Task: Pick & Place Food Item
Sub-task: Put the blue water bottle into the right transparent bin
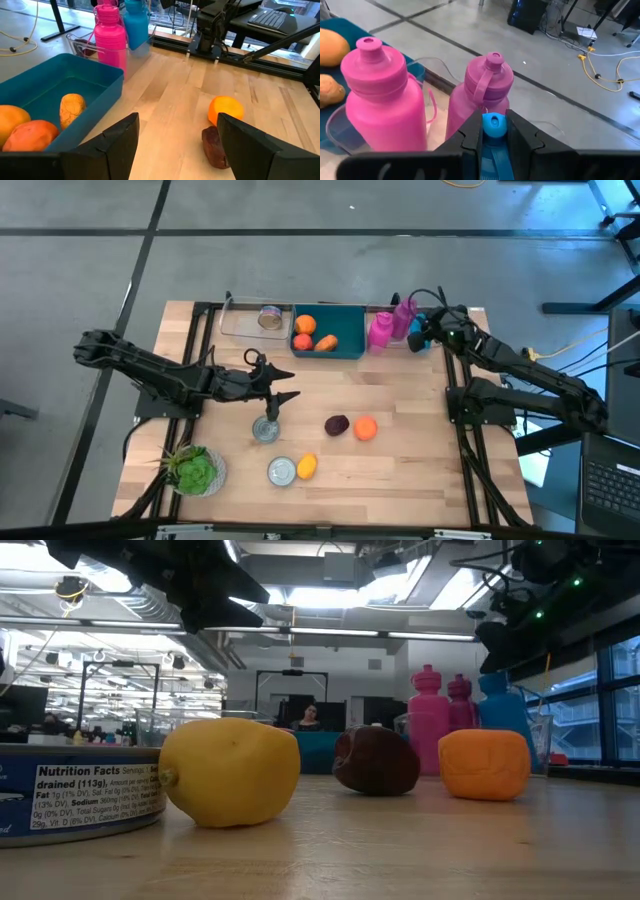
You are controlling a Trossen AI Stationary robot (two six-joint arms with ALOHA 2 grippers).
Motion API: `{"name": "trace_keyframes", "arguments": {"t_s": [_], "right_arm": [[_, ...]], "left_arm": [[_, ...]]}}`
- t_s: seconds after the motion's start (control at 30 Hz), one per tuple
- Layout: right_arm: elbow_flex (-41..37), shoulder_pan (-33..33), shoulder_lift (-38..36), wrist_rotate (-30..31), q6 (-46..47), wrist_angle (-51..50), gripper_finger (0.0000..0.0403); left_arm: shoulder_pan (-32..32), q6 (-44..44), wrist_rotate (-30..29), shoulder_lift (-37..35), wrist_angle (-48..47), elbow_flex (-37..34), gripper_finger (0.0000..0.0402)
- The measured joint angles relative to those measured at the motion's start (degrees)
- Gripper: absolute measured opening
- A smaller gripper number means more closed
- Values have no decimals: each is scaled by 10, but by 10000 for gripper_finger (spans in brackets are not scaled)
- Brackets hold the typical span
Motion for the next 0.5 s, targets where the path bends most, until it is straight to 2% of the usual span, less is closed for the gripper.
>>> {"name": "trace_keyframes", "arguments": {"t_s": [0.37, 0.5], "right_arm": [[-14, 0, -1, 0, 5, 23, 58], [-14, 0, -1, 0, 5, 23, 74]], "left_arm": [[0, 0, 0, 0, 0, 0, 260], [0, 1, 0, 0, 0, 0, 260]]}}
